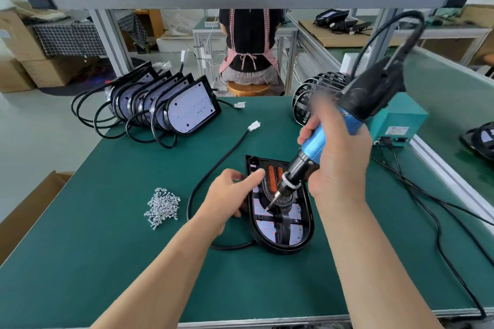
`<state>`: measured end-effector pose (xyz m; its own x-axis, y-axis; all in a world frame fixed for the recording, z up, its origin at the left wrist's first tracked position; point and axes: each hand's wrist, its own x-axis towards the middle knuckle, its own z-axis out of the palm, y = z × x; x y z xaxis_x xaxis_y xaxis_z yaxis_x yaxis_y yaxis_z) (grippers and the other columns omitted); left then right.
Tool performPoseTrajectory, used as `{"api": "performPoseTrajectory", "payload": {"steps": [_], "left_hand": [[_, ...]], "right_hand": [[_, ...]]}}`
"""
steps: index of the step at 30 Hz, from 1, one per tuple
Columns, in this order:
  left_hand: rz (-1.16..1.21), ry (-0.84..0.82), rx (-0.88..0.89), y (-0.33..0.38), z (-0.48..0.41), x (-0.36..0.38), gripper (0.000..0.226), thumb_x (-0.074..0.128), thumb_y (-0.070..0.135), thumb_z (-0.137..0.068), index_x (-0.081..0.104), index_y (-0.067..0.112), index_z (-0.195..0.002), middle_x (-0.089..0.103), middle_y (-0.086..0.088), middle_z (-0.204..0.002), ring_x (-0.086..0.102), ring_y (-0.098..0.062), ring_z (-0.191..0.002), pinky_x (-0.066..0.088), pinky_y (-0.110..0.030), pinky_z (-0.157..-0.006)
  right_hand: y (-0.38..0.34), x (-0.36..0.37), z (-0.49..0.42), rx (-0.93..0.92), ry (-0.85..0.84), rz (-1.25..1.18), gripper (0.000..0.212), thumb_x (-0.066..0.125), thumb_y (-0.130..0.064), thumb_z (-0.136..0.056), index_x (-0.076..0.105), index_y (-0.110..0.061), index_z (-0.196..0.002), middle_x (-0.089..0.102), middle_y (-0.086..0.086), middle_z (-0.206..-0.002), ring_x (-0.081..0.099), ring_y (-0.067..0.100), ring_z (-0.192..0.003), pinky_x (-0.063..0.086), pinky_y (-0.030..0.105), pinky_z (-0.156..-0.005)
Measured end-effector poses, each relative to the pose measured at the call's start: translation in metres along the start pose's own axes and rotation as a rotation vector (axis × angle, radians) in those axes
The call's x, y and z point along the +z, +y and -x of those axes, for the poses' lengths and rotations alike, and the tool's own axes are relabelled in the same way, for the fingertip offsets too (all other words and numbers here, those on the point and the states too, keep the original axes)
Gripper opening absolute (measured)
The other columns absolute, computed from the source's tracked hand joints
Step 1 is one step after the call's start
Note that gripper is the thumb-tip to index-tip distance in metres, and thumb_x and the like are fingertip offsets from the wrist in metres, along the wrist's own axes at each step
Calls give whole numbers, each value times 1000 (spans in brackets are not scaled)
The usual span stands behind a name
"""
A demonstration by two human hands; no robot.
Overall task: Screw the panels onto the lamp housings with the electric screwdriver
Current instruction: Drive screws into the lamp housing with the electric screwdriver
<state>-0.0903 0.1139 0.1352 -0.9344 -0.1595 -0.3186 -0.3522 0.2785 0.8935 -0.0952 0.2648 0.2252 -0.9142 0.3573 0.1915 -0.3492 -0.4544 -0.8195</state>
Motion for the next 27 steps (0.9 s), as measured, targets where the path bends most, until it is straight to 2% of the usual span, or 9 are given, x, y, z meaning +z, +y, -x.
{"api": "performPoseTrajectory", "payload": {"steps": [2,5,7,9,11,14,21,27], "left_hand": [[-69,-42,1,6,-3,7,78,71,73,-53,59,14,-102,68,-2,-96,61,-15,-72,43,-24,-48],[-43,-44,10,6,-4,11,88,72,69,-38,60,7,-101,69,-8,-92,56,-18,-71,39,-27,-54],[-33,-31,16,4,-5,11,87,72,68,-38,60,8,-101,67,-3,-91,56,-16,-73,38,-28,-57],[-9,-40,14,0,-7,12,84,74,66,-41,60,16,-107,70,4,-98,64,-14,-84,44,-29,-62],[24,-50,17,-2,-9,13,78,78,60,-46,61,23,-113,73,6,-102,69,-15,-93,53,-33,-73],[47,-60,38,-5,-12,13,62,80,54,-54,63,27,-108,76,8,-97,71,-16,-93,57,-39,-87],[46,-56,53,-3,-9,13,65,75,55,-48,63,30,-106,75,7,-98,71,-17,-95,56,-42,-91],[30,10,49,-2,-5,15,65,65,59,-37,60,29,-94,73,4,-91,69,-20,-91,57,-43,-88]], "right_hand": [[9,3,2,12,-41,31,26,73,-15,-90,51,-8,-79,52,4,-56,49,17,-46,43,25,-48],[17,7,2,27,-63,43,25,74,-14,-90,52,-7,-80,52,5,-57,49,17,-46,44,25,-48],[18,8,0,32,-78,47,25,75,-15,-89,53,-9,-78,53,4,-57,50,17,-46,45,26,-49],[19,9,-1,33,-90,37,25,75,-15,-88,53,-11,-76,53,4,-58,49,17,-47,46,26,-49],[20,10,-2,44,-95,39,25,76,-17,-86,53,-10,-78,52,4,-58,49,17,-47,46,26,-49],[22,11,-2,61,-96,44,26,76,-19,-83,52,-8,-83,53,4,-57,50,17,-46,46,26,-49],[25,14,-1,50,-133,82,24,75,-20,-82,53,-13,-77,53,1,-56,50,16,-46,45,25,-49],[29,19,-2,87,-201,98,21,76,-19,-82,56,-12,-78,53,1,-57,49,15,-46,46,24,-49]]}}
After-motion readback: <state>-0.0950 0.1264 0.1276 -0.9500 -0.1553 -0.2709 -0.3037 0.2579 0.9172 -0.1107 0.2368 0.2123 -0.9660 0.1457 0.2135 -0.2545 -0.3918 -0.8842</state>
